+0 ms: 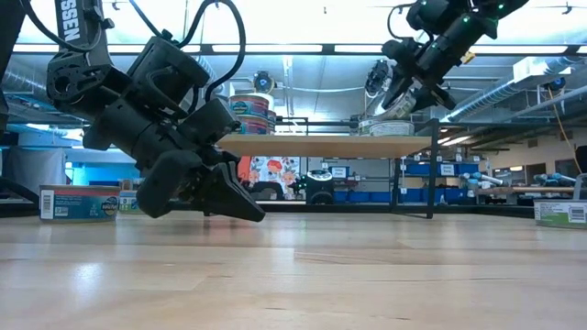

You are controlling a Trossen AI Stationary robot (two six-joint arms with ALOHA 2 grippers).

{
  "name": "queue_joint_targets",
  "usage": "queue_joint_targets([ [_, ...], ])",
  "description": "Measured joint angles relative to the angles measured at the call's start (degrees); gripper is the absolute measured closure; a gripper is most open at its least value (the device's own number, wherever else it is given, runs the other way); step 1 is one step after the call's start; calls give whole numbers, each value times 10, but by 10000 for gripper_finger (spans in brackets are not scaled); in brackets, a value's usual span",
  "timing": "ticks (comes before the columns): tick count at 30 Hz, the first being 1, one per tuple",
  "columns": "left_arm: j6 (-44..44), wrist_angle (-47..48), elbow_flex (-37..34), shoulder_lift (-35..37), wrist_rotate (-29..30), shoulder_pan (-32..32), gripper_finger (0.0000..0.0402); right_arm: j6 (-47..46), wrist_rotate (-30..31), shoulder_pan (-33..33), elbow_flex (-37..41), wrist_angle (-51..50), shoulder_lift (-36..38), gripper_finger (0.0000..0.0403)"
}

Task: Stack canned seafood by type on shelf
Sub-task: Stack the green tuna can on the bottom green tuna can on the shelf

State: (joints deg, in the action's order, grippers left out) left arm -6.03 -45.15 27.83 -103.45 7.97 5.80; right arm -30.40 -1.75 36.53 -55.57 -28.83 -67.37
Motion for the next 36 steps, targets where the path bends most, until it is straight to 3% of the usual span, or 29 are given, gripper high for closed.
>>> queue_joint_targets([
  [15, -9, -2, 0, 0, 0, 0, 397, 31, 6, 0, 0, 2, 0, 132],
  [36, -12, 0, 0, 0, 0, 0, 397, 55, 6, 0, 0, 4, 1, 125],
])
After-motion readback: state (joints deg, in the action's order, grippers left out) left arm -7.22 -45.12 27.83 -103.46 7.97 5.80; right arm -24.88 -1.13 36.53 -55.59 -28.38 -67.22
